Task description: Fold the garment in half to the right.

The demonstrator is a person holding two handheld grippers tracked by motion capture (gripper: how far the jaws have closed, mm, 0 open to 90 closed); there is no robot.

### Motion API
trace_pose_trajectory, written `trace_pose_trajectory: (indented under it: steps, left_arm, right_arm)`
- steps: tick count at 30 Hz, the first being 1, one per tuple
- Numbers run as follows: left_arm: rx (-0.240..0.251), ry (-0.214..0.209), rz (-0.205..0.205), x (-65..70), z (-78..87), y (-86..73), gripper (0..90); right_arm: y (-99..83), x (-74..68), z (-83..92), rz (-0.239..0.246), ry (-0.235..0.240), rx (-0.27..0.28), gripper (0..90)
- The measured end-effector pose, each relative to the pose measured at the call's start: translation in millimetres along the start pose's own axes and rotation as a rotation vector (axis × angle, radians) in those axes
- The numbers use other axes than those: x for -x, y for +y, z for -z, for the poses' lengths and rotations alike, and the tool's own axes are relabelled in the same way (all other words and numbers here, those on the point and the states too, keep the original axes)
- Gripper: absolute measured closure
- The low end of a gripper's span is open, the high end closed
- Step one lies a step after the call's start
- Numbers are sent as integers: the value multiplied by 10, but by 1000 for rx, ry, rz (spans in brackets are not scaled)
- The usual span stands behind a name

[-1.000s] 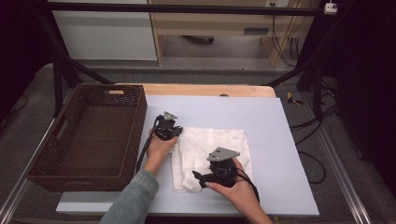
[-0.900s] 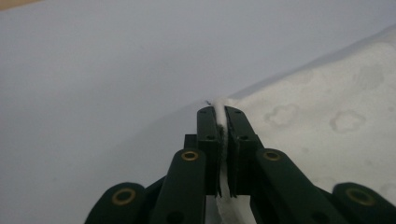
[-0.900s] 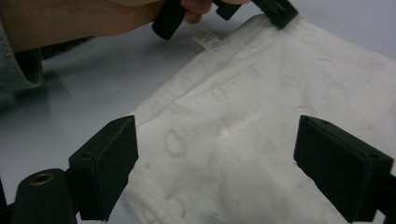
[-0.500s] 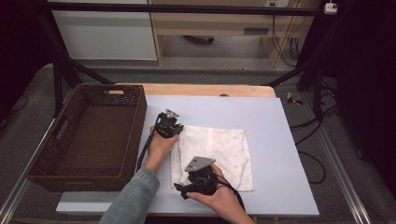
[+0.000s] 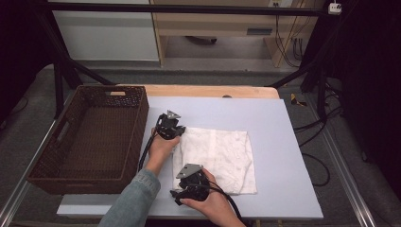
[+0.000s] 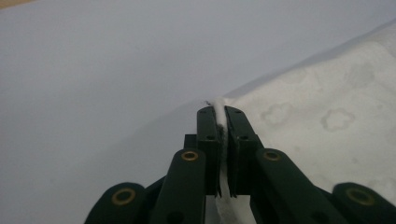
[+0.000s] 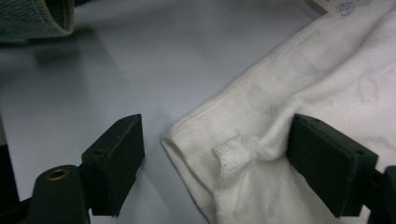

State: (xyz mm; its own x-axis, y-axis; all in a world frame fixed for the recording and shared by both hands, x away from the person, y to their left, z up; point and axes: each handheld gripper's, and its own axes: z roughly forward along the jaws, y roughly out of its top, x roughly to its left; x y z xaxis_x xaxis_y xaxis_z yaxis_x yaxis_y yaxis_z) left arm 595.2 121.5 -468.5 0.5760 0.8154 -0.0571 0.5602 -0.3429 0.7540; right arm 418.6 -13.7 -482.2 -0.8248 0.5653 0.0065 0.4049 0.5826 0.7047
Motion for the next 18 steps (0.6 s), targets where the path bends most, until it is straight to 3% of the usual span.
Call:
trace_pose_trajectory:
  steps: [4, 11, 15, 18]
  left_arm:
    - [4, -7, 7, -2, 20, 12, 858]
    - [9, -13, 13, 6, 41, 28, 858]
    - [7, -11, 6, 16, 57, 44, 858]
    - [3, -7, 2, 20, 75, 66, 858]
  right_arm:
    - [0, 0, -2, -2, -38, 8, 301]
    - [-22, 59, 22, -14, -99, 40, 619]
    - [-17, 81, 22, -10, -119, 41, 742]
    - [-21, 112, 28, -42, -114, 50, 799]
